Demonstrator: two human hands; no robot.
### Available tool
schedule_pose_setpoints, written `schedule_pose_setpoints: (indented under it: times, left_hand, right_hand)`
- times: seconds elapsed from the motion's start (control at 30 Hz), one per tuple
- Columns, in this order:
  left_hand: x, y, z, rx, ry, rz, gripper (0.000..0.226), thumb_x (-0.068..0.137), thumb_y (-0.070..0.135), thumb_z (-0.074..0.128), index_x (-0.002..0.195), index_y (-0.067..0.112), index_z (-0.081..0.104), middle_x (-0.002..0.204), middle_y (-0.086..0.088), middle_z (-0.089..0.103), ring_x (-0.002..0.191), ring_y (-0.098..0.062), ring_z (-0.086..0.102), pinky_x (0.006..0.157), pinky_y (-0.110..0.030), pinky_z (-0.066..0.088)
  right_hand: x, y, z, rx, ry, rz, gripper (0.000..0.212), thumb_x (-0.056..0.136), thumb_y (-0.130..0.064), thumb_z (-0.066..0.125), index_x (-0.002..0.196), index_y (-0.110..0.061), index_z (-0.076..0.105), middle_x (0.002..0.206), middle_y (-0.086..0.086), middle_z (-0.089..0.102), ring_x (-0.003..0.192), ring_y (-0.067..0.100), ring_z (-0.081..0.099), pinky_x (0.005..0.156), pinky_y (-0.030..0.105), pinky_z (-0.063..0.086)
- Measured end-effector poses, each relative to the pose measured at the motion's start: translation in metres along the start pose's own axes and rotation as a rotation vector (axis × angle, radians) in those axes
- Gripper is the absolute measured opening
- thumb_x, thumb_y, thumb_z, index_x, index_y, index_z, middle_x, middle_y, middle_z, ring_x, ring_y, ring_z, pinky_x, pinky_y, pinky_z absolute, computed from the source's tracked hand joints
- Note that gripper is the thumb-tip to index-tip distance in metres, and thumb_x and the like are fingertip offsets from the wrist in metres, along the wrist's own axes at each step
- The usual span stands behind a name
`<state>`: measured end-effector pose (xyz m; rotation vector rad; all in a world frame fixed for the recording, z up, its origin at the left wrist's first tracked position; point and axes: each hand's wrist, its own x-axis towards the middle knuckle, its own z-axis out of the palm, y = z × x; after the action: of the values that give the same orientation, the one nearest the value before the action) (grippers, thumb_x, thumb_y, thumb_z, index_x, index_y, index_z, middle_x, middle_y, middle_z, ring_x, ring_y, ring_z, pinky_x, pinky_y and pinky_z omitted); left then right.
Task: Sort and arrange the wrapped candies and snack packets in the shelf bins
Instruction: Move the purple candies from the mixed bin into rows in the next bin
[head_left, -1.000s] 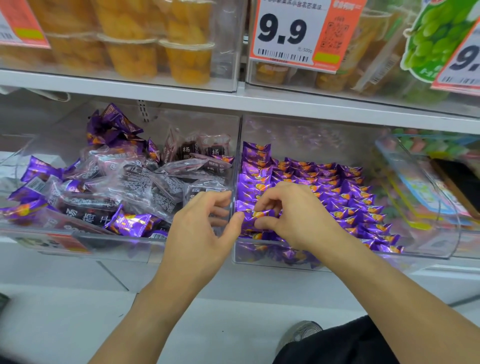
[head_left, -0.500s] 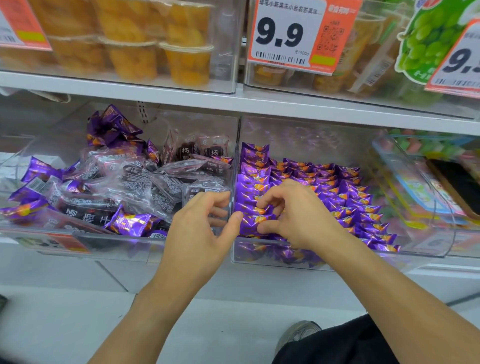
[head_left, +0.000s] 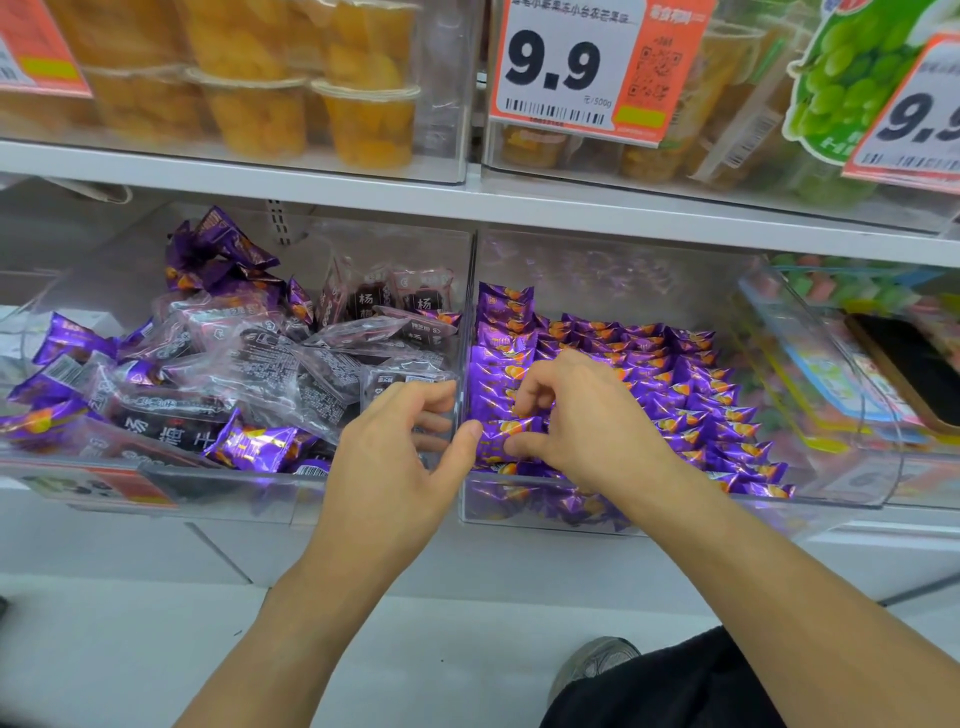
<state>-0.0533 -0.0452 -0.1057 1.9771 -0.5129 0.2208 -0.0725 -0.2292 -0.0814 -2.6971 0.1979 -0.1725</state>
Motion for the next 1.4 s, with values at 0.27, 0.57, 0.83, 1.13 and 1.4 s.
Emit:
schedule_pose_setpoints:
  times: [0.27,0.57,0.83,1.13,1.4]
  left_hand:
    - [0.0,0.0,0.0,-0.003,0.004,-0.001,0.03,0.085,0.024,0.075,0.113,0.017,0.068,0.092,0.012,0.064,0.079,0.002,0.064,0.065,-0.006,0.047]
    - [0.0,0.003,-0.007,-0.059,-0.036,-0.019,0.028,0.086,0.031,0.072,0.112,0.021,0.069,0.094,0.012,0.067,0.082,-0.001,0.065,0.071,-0.012,0.051]
    - [0.019,-0.028,-0.118,0.34,0.147,0.009,0.008,0.085,0.022,0.073,0.092,0.024,0.07,0.086,0.013,0.067,0.077,-0.005,0.064,0.075,-0.026,0.054]
    - [0.046,-0.071,-0.2,0.657,-0.234,-0.066,0.052,0.073,0.039,0.083,0.118,0.024,0.063,0.112,0.006,0.057,0.109,-0.016,0.055,0.086,-0.026,0.042]
    - [0.067,-0.082,-0.207,0.695,-0.54,-0.115,0.058,0.076,0.04,0.078,0.13,0.028,0.061,0.119,0.003,0.063,0.121,-0.012,0.042,0.099,-0.031,0.046]
  right_hand:
    - [-0.001,0.004,-0.004,0.047,-0.025,-0.002,0.027,0.067,-0.033,0.09,0.082,-0.024,0.071,0.081,-0.008,0.064,0.06,-0.003,0.053,0.067,0.025,0.051]
    - [-0.007,-0.001,-0.022,0.231,0.198,-0.085,0.01,0.081,-0.022,0.081,0.081,-0.028,0.073,0.079,-0.012,0.065,0.071,0.006,0.063,0.065,0.012,0.047]
    - [-0.014,-0.084,-0.014,0.541,0.189,-0.429,0.011,0.085,-0.013,0.077,0.088,-0.022,0.072,0.082,-0.008,0.07,0.076,0.014,0.066,0.07,0.023,0.053]
    - [0.045,-0.153,0.036,0.171,-0.321,-0.472,0.02,0.076,-0.019,0.085,0.091,-0.017,0.073,0.081,-0.005,0.072,0.066,0.003,0.065,0.066,0.02,0.054]
    - [0.047,-0.155,0.073,0.028,-0.281,-0.383,0.02,0.074,-0.024,0.085,0.088,-0.018,0.072,0.076,-0.007,0.071,0.064,-0.003,0.064,0.07,0.019,0.054]
